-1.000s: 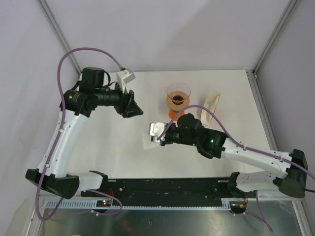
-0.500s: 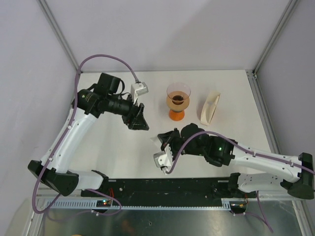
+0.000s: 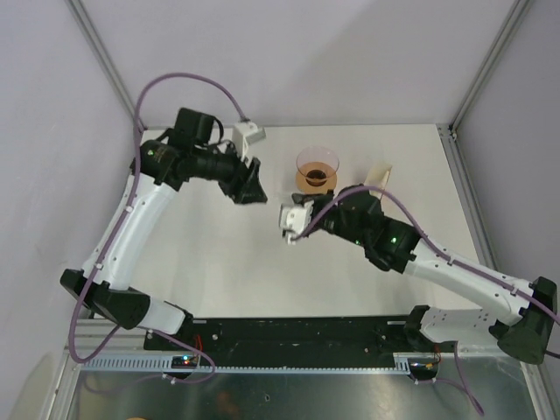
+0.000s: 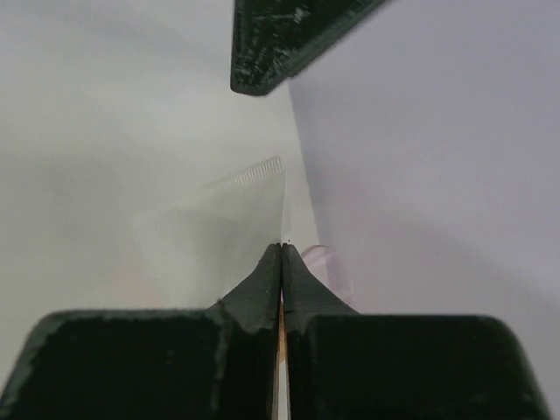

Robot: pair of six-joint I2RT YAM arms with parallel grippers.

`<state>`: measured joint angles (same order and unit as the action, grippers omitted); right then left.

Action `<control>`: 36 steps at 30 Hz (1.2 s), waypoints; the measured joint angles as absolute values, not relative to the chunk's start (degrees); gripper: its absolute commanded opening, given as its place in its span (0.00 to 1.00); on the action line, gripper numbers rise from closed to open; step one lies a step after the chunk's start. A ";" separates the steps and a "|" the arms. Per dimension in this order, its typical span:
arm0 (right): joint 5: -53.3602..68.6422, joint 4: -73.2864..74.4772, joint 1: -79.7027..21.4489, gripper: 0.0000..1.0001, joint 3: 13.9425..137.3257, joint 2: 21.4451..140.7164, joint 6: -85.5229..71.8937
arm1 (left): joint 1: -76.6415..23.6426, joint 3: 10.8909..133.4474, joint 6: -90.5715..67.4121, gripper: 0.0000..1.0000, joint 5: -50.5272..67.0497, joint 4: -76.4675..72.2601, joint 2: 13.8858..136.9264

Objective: Place the coffee filter in the dripper
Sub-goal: Pick up the coffee filter from the center of the board.

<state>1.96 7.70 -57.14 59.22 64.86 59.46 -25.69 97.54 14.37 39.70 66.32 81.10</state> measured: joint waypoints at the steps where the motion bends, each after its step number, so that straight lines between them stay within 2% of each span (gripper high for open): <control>1: 0.78 6.92 -56.21 0.00 60.40 65.39 56.97 | -24.51 99.92 13.78 0.66 38.00 65.19 81.89; 11: -12.71 4.49 -51.68 0.00 69.93 69.10 45.58 | -20.60 110.87 9.85 0.66 26.83 57.10 84.23; 18: -19.16 7.55 -47.83 0.00 76.60 77.23 48.77 | -20.60 110.17 7.42 0.65 26.92 53.82 87.68; 24: -21.80 15.68 -45.01 0.00 84.44 85.03 52.34 | -20.60 107.72 5.96 0.65 27.40 50.72 88.66; 36: -25.36 27.14 -45.04 0.00 90.00 94.32 57.71 | -20.60 102.43 5.85 0.65 27.81 46.81 88.66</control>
